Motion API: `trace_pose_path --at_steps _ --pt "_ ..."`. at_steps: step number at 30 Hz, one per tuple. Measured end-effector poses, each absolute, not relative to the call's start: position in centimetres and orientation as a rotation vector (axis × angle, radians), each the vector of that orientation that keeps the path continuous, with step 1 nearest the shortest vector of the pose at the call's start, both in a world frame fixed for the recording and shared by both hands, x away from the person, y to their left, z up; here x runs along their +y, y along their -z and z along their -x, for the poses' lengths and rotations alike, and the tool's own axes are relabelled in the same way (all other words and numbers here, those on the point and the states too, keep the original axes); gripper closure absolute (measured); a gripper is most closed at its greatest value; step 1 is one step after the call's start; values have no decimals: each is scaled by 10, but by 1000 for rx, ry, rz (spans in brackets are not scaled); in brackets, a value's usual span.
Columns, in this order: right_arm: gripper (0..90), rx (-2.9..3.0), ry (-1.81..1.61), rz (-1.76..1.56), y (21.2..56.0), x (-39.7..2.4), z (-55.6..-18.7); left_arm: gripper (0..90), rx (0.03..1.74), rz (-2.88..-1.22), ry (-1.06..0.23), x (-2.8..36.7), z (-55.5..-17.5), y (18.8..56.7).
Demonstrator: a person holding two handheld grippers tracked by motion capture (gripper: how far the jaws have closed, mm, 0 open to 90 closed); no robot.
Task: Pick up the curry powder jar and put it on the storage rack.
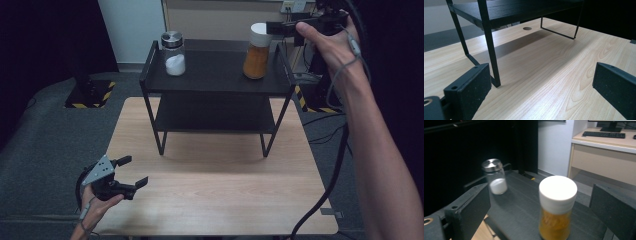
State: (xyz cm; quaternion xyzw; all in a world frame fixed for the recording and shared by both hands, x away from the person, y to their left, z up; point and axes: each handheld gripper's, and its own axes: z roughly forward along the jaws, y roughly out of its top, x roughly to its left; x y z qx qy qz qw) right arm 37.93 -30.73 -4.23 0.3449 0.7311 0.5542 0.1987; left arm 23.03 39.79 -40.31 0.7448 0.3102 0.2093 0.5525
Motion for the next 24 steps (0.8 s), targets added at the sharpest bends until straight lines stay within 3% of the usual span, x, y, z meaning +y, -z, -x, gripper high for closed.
trace_pose_path --at_steps 13,24 --pt "45 2103 -1522 -832 67 -347 -320 6 730 -1764 -493 396 -230 403" --pt "40 2182 -1480 -762 97 -357 -296 7 740 -1755 -489 397 -231 404"
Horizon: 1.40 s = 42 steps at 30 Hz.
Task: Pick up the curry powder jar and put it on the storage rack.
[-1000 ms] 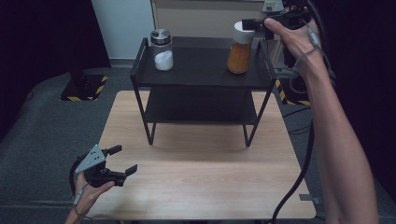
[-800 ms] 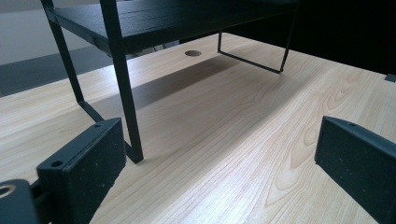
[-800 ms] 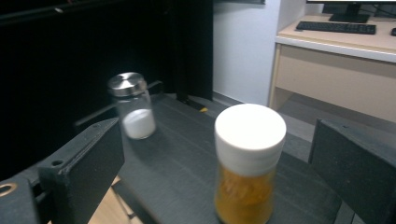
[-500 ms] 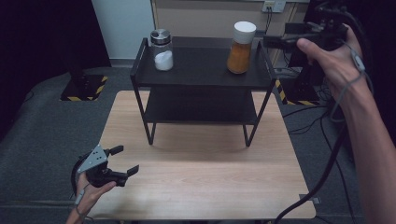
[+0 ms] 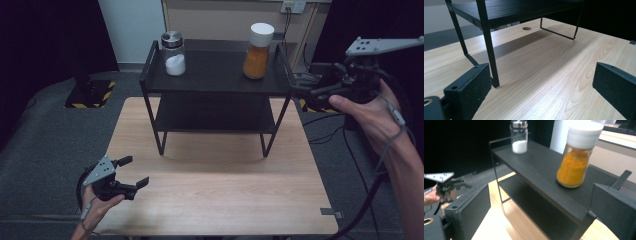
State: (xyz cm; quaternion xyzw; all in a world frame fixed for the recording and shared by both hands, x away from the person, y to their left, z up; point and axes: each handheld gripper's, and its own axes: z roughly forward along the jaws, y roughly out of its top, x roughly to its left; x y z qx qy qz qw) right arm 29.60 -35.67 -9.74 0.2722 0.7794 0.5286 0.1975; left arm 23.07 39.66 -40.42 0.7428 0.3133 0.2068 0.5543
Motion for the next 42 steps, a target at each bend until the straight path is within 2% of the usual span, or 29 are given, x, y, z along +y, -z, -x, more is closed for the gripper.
trace_pose_path --at_steps 11,19,28,42 --pt "43 2210 -1509 -657 141 -360 -280 6 741 -1754 -492 396 -229 404" --pt "47 2216 -1527 -667 183 -364 -270 6 738 -1755 -487 396 -230 404" --pt "50 2217 -1470 -675 214 -359 -258 6 739 -1756 -484 394 -230 404" --pt "55 2256 -1460 -769 287 -346 -260 6 739 -1757 -487 394 -230 404"
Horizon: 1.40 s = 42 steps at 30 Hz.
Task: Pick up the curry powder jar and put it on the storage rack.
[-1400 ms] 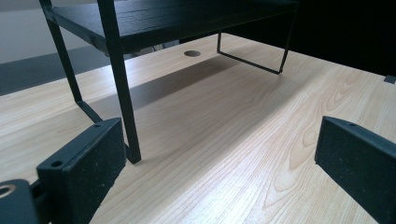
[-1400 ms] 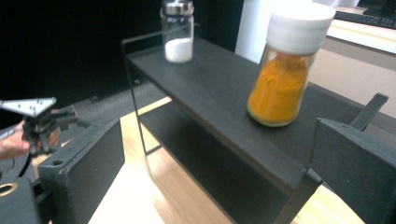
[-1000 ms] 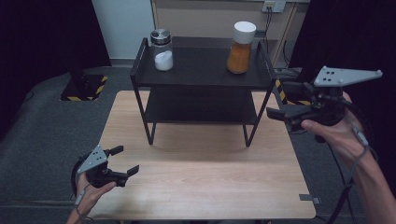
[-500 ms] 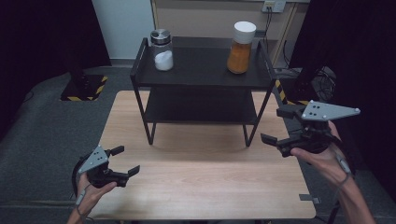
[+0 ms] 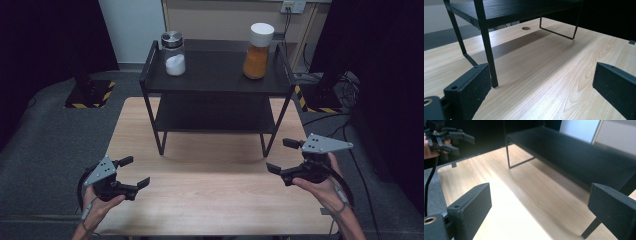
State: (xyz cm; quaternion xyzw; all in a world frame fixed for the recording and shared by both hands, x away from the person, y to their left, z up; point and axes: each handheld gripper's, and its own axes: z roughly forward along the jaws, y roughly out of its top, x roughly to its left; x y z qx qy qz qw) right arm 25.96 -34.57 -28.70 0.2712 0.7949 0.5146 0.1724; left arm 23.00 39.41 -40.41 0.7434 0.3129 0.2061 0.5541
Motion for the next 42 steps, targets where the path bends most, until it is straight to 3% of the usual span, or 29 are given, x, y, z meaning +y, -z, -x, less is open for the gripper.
trace_pose_path --at_steps 13,42 --pt "55 2218 -1452 -886 343 -342 -247 6 740 -1754 -493 394 -229 404" --pt "53 2192 -1391 -913 378 -338 -226 7 727 -1735 -514 394 -225 404"
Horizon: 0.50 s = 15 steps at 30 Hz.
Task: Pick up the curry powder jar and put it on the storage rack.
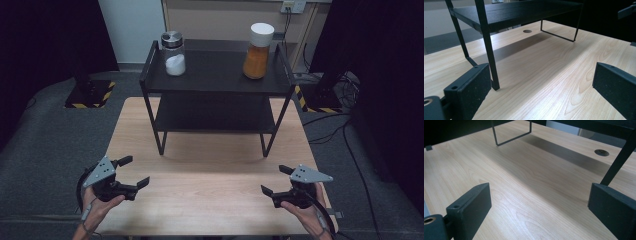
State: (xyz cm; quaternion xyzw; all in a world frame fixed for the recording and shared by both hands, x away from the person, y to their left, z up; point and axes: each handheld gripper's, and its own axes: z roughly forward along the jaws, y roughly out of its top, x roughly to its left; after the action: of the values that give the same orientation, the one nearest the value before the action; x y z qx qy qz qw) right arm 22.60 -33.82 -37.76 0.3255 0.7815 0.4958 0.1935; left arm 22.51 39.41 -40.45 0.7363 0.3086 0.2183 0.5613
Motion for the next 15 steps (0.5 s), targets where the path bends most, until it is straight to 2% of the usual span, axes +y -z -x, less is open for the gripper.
trace_pose_path --at_steps 15 --pt "49 2123 -1378 -976 382 -352 -214 8 742 -1713 -554 394 -220 405"
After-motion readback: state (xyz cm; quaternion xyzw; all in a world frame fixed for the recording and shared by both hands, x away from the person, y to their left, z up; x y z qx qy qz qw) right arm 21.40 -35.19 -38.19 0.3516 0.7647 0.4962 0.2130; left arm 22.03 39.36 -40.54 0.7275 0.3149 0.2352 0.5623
